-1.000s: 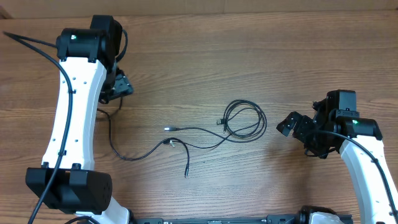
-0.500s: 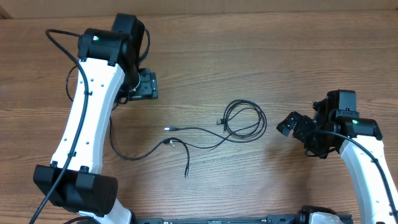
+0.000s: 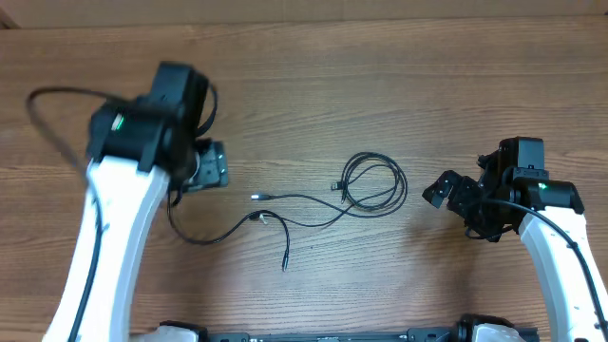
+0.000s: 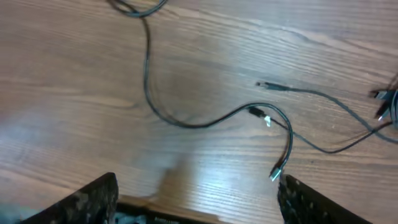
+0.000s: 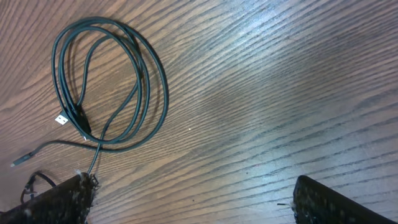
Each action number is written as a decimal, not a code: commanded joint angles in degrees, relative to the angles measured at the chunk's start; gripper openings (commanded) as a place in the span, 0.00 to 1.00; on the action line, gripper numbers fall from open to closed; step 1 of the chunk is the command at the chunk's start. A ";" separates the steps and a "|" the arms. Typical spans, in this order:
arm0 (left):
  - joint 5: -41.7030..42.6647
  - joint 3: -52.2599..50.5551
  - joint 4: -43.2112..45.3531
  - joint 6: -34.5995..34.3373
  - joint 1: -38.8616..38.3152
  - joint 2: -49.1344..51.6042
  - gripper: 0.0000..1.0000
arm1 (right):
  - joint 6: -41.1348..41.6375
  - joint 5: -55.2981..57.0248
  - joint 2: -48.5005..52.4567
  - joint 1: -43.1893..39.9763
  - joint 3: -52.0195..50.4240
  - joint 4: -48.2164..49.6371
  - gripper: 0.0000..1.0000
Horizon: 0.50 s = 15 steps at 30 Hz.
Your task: Untangle cables
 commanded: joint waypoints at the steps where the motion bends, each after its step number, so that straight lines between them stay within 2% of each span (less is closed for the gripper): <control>1: -3.17 -8.94 6.80 -3.06 1.25 -7.58 0.85 | -0.52 0.39 -0.79 0.11 1.49 0.24 1.00; 8: -3.30 -21.18 18.95 -2.99 8.83 -7.52 0.91 | -0.52 0.39 -0.79 0.11 1.49 0.09 1.00; 12: 3.10 -25.49 24.96 0.04 17.66 -2.25 0.92 | -0.52 0.39 -0.79 0.11 1.49 0.11 1.00; 15: 4.09 -25.59 27.67 0.61 22.03 2.78 0.94 | -0.52 0.39 -0.79 0.11 1.49 0.15 1.00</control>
